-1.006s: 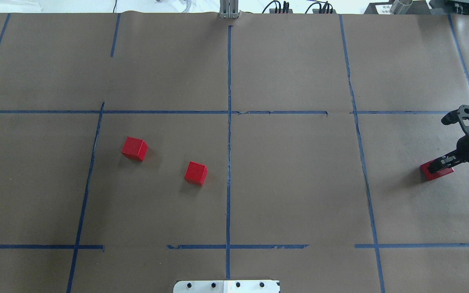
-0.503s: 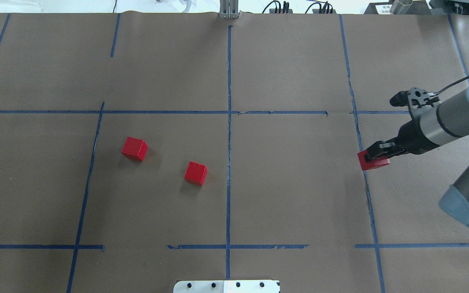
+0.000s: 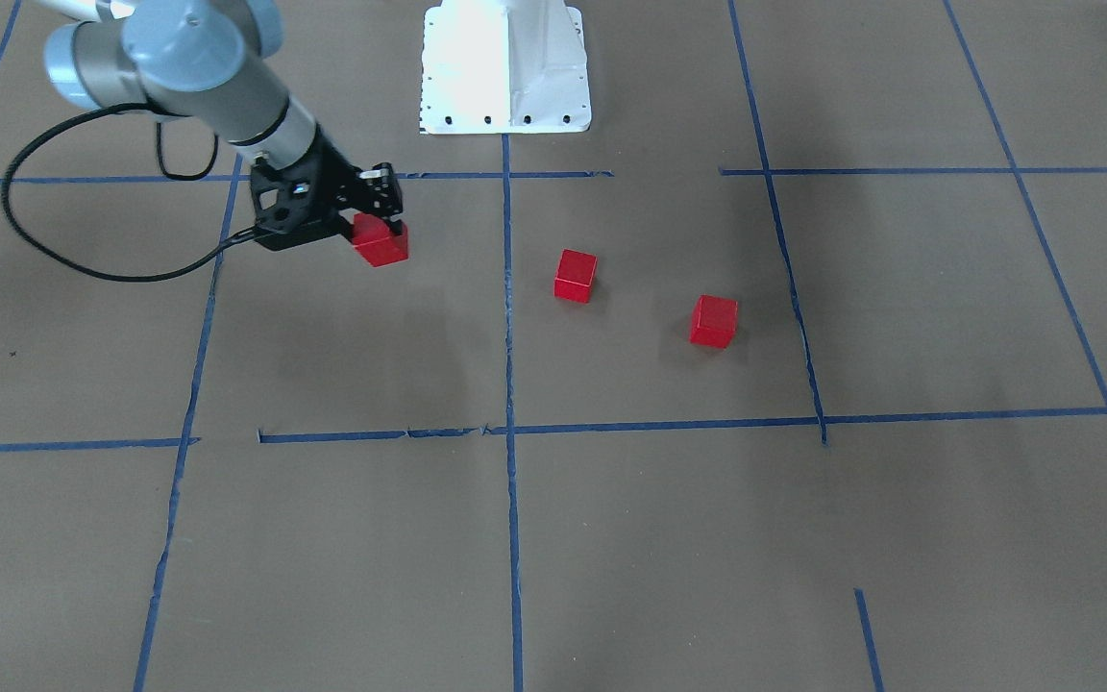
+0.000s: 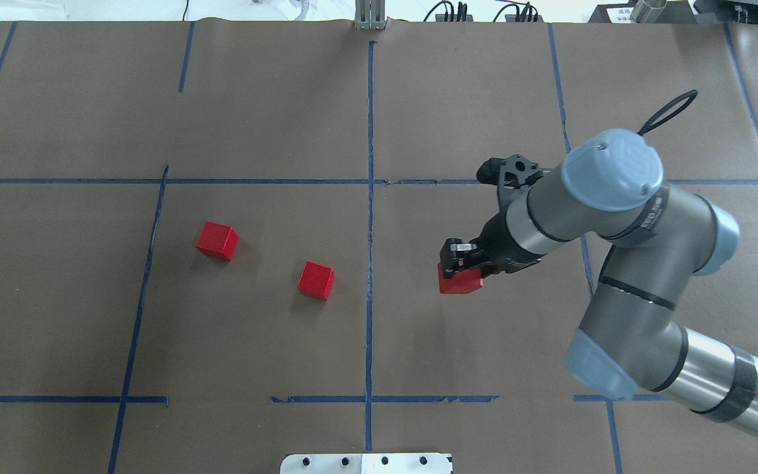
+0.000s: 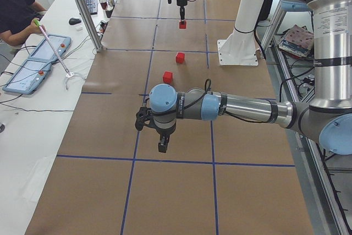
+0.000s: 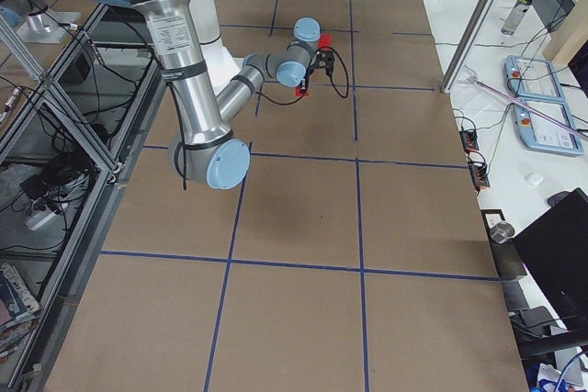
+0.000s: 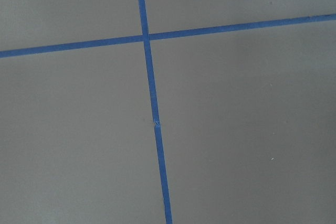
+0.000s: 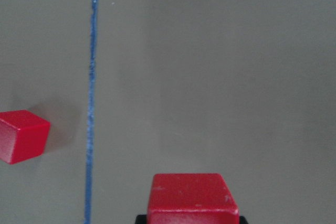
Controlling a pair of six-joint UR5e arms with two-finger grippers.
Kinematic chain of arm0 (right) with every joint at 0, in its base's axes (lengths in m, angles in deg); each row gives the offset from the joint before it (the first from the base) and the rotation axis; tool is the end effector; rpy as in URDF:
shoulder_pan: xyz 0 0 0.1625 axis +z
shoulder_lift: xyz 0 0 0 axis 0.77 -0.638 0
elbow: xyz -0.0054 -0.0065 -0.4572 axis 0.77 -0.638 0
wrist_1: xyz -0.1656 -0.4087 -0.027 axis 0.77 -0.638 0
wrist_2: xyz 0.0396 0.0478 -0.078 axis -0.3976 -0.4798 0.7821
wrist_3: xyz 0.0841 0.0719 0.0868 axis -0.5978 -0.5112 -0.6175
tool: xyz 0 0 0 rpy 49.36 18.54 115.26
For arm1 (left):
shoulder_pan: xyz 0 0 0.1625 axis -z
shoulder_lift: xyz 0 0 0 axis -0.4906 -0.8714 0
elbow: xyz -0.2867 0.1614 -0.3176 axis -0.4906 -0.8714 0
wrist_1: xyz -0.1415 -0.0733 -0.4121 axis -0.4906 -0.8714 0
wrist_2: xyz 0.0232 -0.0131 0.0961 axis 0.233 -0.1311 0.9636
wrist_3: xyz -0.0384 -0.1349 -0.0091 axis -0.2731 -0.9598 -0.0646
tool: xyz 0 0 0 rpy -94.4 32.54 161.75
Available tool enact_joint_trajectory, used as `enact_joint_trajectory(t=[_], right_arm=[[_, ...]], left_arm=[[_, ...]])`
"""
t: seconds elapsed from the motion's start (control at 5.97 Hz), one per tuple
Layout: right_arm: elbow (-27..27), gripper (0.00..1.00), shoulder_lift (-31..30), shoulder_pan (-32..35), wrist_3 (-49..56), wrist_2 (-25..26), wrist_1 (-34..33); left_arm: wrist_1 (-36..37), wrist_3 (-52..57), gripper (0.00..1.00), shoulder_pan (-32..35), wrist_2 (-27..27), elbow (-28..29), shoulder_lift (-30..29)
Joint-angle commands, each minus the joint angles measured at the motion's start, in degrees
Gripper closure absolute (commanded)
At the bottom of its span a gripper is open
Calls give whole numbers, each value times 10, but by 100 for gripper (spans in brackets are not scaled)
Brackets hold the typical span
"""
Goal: Form red blocks into L shape at center
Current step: 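Carry the red cube with the right gripper to the table center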
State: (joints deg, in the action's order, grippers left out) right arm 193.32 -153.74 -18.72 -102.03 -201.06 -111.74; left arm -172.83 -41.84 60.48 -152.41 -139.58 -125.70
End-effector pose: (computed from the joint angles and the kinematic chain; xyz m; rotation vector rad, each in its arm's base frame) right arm -0.5270 -0.4017 0.2728 -0.0147 -1.0642 -0.0305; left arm -0.0271 -0.4574 0.6487 0.1012 0.8414 0.1249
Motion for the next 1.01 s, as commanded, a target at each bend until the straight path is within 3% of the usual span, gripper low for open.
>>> enact_joint_trajectory(t=[0.0, 0.17, 0.84], right_arm=[[-53, 100, 99, -59, -90, 66, -45], [-130, 100, 156, -74, -116, 93, -43], [-151, 100, 159, -91, -134, 107, -51]], left_arm=[[-26, -4, 0, 0, 0, 8, -1], [-27, -2, 0, 0, -10, 3, -1], [-28, -3, 0, 0, -25, 3, -1]])
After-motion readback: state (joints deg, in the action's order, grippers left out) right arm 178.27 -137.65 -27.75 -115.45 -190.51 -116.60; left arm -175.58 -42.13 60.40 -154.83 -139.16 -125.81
